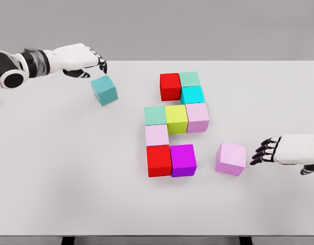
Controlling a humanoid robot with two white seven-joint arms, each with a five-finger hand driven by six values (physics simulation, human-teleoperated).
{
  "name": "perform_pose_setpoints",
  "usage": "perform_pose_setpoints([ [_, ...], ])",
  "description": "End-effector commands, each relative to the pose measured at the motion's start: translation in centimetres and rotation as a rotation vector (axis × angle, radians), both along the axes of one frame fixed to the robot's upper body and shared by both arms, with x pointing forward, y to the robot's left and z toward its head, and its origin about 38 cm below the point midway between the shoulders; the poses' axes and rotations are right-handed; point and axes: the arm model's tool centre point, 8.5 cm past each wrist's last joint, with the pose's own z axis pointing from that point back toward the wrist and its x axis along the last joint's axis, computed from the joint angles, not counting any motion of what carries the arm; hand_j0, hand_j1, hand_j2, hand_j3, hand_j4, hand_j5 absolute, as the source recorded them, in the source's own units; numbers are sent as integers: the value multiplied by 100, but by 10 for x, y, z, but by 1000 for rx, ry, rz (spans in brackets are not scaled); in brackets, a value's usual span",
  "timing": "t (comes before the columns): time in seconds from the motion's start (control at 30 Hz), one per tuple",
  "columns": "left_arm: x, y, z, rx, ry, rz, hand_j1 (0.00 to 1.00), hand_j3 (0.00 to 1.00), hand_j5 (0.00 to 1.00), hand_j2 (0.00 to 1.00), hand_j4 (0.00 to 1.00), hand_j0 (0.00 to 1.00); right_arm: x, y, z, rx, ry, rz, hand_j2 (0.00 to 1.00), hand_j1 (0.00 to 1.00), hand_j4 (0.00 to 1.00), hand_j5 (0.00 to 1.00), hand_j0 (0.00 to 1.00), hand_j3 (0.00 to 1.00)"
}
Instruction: Assemble the squares on the desktop into the number 2
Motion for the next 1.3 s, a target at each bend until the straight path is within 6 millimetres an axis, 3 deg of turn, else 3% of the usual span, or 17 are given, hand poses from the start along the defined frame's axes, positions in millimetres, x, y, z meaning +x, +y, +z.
perform_pose_setpoints([
  [0.0,6,-7,-16,-10,51,27,83,83,83,83,83,83,1,7,-3,12,4,14,100,100,100,100,100,100],
  [0.03,6,-5,-14,-23,48,31,100,100,100,100,100,100,2,8,-2,14,1,17,100,100,100,100,100,100],
  [0.23,0,47,3,-38,36,111,100,100,100,100,100,100,8,14,-5,26,-4,25,100,100,100,100,100,100],
  [0.27,-4,67,4,-11,34,140,96,96,96,96,96,96,11,15,-5,27,-8,23,100,100,100,100,100,100],
  [0.37,-18,91,7,60,33,140,82,82,82,82,82,82,15,10,-6,24,-10,4,100,100,100,100,100,100],
  [0.63,-31,66,-25,169,98,35,80,80,80,80,80,80,30,15,-1,42,-43,-1,100,100,100,100,100,100],
  [0.87,-29,53,-22,179,93,9,81,81,81,81,81,81,31,23,-3,55,-40,17,100,100,100,100,100,100],
  [1.0,-18,32,-35,173,108,4,81,81,81,81,81,81,34,28,-1,65,-46,25,100,100,100,100,100,100],
  [1.17,-11,21,-29,162,96,-2,81,81,81,81,81,81,27,12,5,31,-53,0,100,100,100,100,100,100],
  [1.27,-7,23,-29,160,99,15,82,82,82,82,82,82,19,14,6,28,-44,17,100,100,100,100,100,100],
])
